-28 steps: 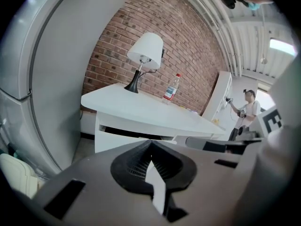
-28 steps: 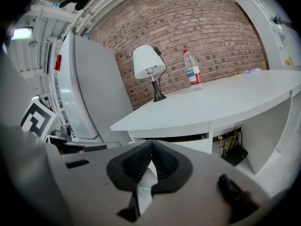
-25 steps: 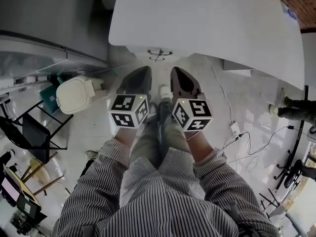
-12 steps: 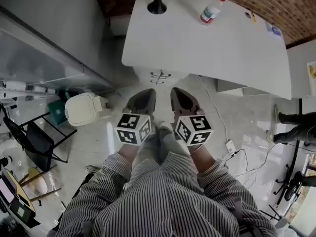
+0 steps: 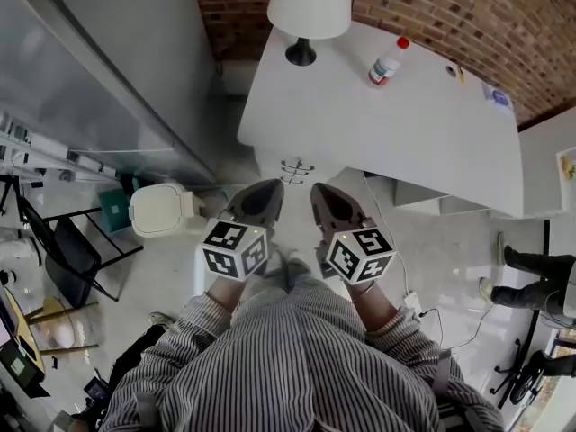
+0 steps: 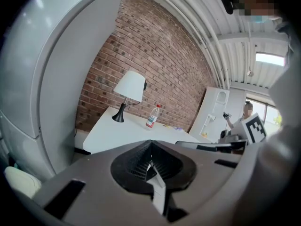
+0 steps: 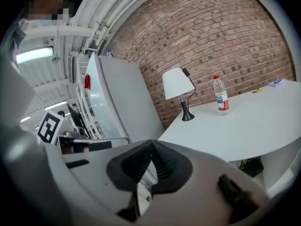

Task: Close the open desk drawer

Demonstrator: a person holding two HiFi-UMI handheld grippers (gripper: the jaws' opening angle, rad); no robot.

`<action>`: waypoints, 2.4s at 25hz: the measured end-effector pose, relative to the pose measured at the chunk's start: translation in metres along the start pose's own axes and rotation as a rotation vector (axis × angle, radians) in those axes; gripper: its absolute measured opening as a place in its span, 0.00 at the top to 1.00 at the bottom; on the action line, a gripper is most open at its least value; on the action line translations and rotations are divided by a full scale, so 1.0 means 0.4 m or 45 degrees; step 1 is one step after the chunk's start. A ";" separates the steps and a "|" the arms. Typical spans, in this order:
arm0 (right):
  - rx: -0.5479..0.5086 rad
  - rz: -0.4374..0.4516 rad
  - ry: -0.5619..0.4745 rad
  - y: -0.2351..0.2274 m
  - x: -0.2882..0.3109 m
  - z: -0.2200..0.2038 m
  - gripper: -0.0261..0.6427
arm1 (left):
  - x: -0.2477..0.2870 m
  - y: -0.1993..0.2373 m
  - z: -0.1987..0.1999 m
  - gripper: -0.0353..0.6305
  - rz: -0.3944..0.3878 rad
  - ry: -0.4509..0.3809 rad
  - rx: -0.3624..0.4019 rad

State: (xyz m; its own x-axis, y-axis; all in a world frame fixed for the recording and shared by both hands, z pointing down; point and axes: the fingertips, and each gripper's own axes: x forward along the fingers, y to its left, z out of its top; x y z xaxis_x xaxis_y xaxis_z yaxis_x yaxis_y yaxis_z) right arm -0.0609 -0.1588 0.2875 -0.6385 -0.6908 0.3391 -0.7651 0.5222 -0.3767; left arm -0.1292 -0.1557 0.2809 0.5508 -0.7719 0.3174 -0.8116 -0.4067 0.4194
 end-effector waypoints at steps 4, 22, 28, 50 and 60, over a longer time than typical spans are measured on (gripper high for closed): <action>-0.005 0.060 -0.029 0.020 -0.026 0.049 0.94 | -0.024 -0.015 0.032 0.93 0.031 -0.056 -0.063; -0.152 0.212 -0.076 0.081 -0.085 0.134 0.94 | -0.041 -0.136 0.097 0.93 -0.041 -0.102 0.061; -0.200 0.217 -0.089 0.089 -0.097 0.149 0.94 | -0.043 -0.155 0.110 0.93 -0.055 -0.126 0.061; -0.236 0.244 0.000 0.133 -0.120 0.073 0.94 | -0.094 -0.180 0.062 0.93 -0.002 -0.134 0.071; -0.260 0.226 -0.032 0.141 -0.129 0.072 0.94 | -0.110 -0.170 0.039 0.93 0.016 -0.118 0.057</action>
State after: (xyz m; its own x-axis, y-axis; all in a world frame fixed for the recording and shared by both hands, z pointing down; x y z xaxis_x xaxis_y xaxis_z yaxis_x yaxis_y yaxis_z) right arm -0.0687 -0.1082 0.2241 -0.7639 -0.5904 0.2606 -0.6439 0.7245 -0.2460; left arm -0.1012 -0.1017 0.2253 0.5216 -0.8183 0.2417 -0.8276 -0.4163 0.3764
